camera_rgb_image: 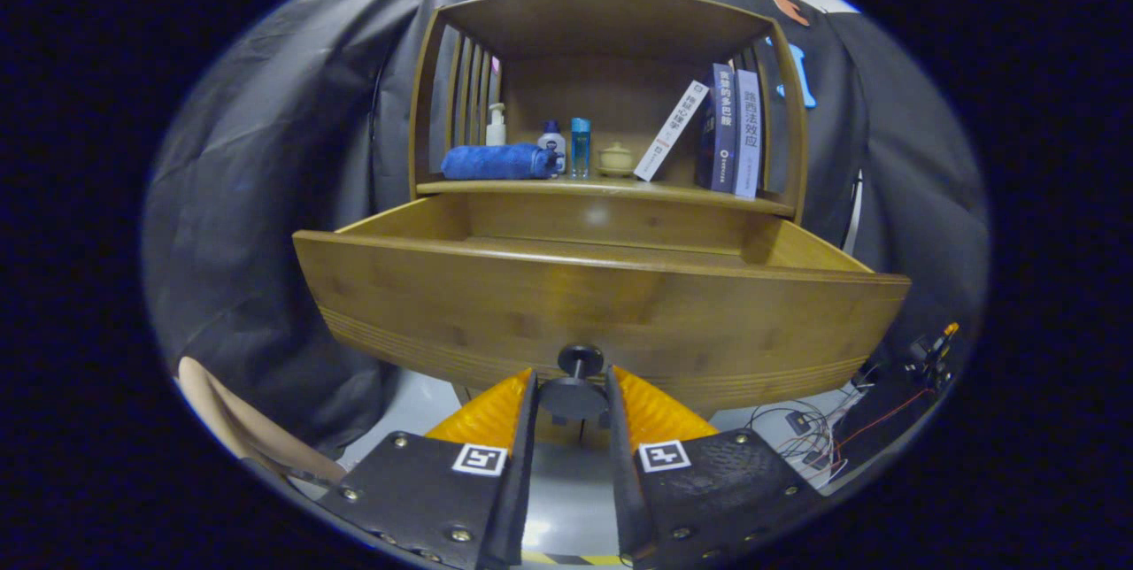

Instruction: Pull open the drawer, take out the items inside it, and place them on the countertop above the cabinet.

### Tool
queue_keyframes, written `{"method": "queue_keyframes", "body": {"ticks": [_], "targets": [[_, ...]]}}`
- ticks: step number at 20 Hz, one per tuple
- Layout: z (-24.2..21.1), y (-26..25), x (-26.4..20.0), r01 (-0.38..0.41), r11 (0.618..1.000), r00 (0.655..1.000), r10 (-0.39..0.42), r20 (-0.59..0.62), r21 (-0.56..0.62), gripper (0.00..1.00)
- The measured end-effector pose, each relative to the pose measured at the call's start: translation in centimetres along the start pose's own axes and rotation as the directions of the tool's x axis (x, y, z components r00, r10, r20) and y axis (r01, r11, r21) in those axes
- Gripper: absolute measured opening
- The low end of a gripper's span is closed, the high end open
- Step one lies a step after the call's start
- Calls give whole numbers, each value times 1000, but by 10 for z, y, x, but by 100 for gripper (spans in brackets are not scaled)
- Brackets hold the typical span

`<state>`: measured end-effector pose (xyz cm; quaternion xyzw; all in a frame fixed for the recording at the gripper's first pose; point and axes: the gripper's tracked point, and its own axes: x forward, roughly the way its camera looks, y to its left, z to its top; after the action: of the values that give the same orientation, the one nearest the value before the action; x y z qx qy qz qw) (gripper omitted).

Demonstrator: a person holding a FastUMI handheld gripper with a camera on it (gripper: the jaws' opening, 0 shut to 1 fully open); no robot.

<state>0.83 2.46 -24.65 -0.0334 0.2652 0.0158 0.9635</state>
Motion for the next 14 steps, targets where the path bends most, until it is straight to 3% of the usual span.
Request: {"method": "queue_keyframes", "body": {"ticks": [9, 14], "targets": [[124, -14, -38, 24, 999, 963, -10, 270, -49, 39], [174, -23, 3, 3, 998, 968, 11, 250, -56, 75]]}}
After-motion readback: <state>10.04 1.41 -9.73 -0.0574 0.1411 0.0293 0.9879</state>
